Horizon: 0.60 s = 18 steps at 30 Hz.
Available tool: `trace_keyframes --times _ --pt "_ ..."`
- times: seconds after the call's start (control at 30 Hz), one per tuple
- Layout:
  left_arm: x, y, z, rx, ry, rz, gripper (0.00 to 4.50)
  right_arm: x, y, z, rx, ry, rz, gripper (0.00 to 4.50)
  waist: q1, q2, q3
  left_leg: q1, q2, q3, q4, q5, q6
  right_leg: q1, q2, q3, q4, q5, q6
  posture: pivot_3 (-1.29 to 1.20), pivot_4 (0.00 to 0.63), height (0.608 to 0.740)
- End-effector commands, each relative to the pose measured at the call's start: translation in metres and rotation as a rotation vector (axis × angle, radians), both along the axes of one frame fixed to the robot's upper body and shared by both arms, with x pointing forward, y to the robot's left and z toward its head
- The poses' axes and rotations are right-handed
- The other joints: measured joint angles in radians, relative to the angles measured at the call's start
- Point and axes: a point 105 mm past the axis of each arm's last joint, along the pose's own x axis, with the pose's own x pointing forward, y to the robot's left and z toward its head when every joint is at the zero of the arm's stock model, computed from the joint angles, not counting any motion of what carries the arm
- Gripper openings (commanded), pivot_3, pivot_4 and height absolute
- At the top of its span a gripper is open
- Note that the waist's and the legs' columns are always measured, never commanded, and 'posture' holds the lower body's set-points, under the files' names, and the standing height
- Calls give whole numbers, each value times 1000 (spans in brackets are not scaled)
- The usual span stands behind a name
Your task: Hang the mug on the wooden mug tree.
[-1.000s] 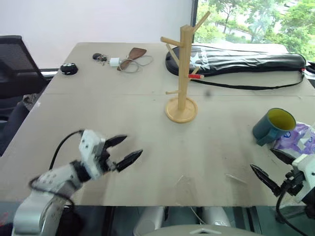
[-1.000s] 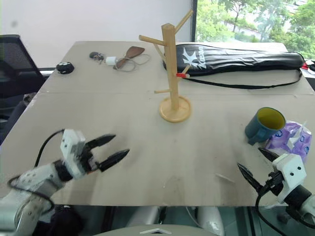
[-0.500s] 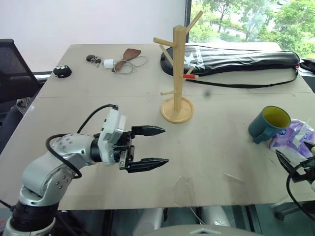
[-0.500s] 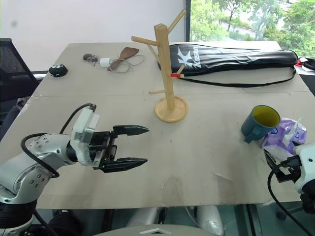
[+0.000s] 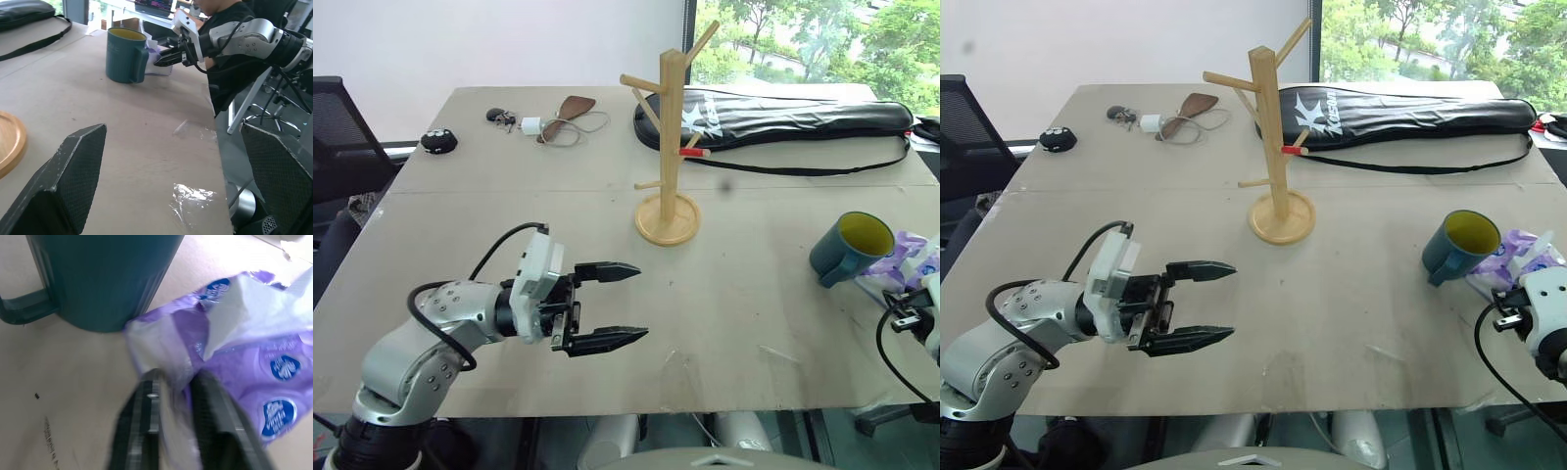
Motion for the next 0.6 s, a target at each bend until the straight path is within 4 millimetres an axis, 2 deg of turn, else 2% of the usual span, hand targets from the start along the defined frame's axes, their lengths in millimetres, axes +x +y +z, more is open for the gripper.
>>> trace_keyframes --times 0.03,0.17,0.33,0.5,0.6 --pt "-12 -11 19 -26 -69 -34 4500 0 -10 20 -46 -72 -65 141 -1 0 0 0 0 0 0 0 0 0 0 0 0 0 0 0 150 738" --pt "-8 -21 28 -42 -75 -31 4500 0 -25 38 -103 -147 -167 141 0 0 0 0 0 0 0 0 0 0 0 1 1 0 0 0 150 738" --pt "-3 -26 32 -53 -78 -21 4500 6 -47 48 -160 -162 -278 141 -7 0 0 1 0 1 1 0 0 0 0 1 1 0 0 0 150 738" --pt "1 -24 33 -51 -87 3 4500 4 -64 40 -177 -87 -381 141 -3 0 0 0 0 1 1 0 0 0 0 1 1 0 0 0 150 738" --pt "-3 -24 34 -50 -90 6 4500 3 -63 40 -194 -84 -372 141 -1 0 0 0 0 1 0 0 0 0 0 1 0 0 0 0 150 738"
